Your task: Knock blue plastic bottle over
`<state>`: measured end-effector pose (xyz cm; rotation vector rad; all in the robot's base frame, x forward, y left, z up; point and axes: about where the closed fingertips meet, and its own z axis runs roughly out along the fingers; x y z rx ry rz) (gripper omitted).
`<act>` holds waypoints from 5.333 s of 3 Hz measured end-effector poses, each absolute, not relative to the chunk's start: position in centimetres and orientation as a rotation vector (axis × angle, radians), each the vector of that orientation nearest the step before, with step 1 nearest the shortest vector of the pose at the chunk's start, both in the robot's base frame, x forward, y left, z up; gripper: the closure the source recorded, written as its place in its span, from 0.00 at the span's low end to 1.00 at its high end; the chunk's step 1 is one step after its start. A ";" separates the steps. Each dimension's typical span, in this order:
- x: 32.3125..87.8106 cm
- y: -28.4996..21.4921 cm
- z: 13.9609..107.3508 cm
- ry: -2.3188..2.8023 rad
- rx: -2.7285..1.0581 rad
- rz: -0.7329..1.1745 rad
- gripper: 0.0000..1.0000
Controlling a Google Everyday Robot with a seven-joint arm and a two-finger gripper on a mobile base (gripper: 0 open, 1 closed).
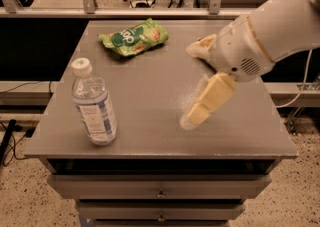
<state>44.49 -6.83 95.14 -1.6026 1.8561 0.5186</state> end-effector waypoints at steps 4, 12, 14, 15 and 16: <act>44.5 7.8 90.8 1.673 -1.546 0.856 0.00; 52.6 0.1 100.4 1.848 -1.628 0.376 1.00; 54.4 -2.1 93.2 1.988 -1.918 0.005 1.00; 55.6 -2.6 88.9 2.100 -1.922 -0.059 0.86; 55.9 -2.1 85.7 2.183 -1.886 -0.022 0.62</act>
Offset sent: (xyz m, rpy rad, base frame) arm 0.0023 0.1386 -0.0520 0.2564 0.0774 0.1318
